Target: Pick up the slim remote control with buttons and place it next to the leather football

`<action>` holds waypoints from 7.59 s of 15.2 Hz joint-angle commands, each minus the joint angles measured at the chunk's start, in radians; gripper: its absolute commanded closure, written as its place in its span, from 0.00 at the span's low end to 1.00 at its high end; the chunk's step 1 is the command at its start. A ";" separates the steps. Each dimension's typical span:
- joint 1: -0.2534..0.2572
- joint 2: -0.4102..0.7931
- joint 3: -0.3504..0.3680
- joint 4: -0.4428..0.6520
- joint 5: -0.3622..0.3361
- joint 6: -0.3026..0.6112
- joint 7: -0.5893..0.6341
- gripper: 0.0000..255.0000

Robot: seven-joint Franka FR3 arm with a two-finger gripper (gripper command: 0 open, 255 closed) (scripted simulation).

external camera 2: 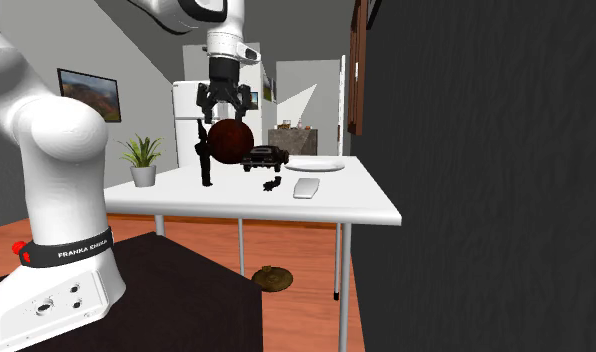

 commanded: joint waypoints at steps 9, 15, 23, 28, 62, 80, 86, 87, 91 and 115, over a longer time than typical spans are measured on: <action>-0.016 0.303 -0.152 0.060 -0.066 0.273 -0.257 0.00; -0.012 0.526 -0.228 0.167 -0.031 0.406 -0.425 0.00; -0.021 0.708 -0.256 0.237 0.041 0.520 -0.551 0.00; -0.022 0.741 -0.255 0.220 0.058 0.566 -0.563 0.00; -0.018 0.605 -0.252 0.333 -0.006 0.328 -0.515 1.00; -0.015 0.543 -0.241 0.514 -0.026 0.088 -0.497 1.00; -0.013 0.539 -0.239 0.590 -0.026 0.008 -0.495 1.00; -0.013 0.539 -0.239 0.604 -0.026 -0.006 -0.495 1.00; -0.012 0.542 -0.238 0.661 -0.025 -0.060 -0.496 1.00; 0.157 0.470 0.020 0.662 0.002 -0.136 -0.074 1.00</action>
